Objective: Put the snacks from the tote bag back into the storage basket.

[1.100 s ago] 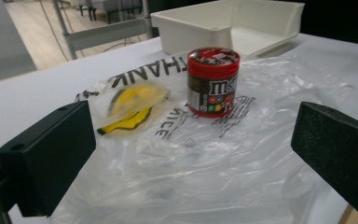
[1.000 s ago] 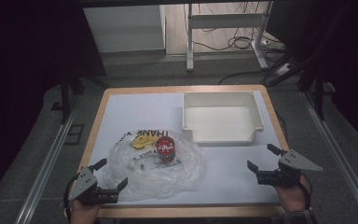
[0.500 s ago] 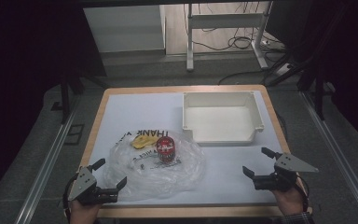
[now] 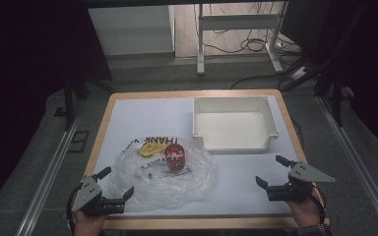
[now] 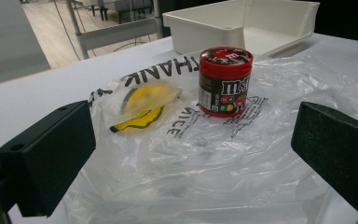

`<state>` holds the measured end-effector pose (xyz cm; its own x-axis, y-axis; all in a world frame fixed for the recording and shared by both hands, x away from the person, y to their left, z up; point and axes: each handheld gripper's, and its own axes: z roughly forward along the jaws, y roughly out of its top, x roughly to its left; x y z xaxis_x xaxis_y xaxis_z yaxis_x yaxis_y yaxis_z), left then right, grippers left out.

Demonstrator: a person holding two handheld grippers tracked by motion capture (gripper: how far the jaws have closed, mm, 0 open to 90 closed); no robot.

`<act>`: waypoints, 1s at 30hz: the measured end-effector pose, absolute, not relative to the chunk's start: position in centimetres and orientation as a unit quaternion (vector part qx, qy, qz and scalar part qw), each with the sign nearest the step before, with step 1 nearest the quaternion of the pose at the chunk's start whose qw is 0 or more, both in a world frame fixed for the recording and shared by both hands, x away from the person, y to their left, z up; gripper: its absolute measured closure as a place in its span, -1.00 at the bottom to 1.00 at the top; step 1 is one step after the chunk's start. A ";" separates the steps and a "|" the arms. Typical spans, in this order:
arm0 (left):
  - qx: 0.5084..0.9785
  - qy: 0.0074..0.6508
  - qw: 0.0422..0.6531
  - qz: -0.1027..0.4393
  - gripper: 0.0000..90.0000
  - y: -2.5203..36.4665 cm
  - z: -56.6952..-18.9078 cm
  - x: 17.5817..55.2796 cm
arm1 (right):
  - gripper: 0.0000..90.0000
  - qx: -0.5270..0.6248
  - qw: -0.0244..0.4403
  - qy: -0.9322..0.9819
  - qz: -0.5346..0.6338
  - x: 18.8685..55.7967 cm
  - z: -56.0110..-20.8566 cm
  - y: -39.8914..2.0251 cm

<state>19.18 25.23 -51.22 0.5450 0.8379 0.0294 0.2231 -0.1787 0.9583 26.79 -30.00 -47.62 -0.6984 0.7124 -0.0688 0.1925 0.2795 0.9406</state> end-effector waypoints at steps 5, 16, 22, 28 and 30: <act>0.708 0.374 0.520 0.295 -1.00 25.2 -51.2 19.2 | -1.00 0.291 0.252 0.762 0.520 26.7 -47.5 -29.8; 0.709 0.373 0.522 0.294 -1.00 25.2 -51.2 19.2 | -1.00 0.267 0.227 0.780 0.518 26.5 -47.3 -28.5; 0.708 0.371 0.524 0.294 -1.00 25.2 -51.2 19.2 | -1.00 0.263 0.228 0.784 0.514 26.5 -47.4 -28.0; 0.707 0.367 0.528 0.294 -1.00 25.1 -51.2 19.2 | -1.00 0.263 0.229 0.785 0.512 26.6 -47.4 -27.6; 0.707 0.365 0.530 0.294 -1.00 25.2 -51.2 19.1 | -1.00 0.265 0.227 0.785 0.511 26.7 -47.4 -27.4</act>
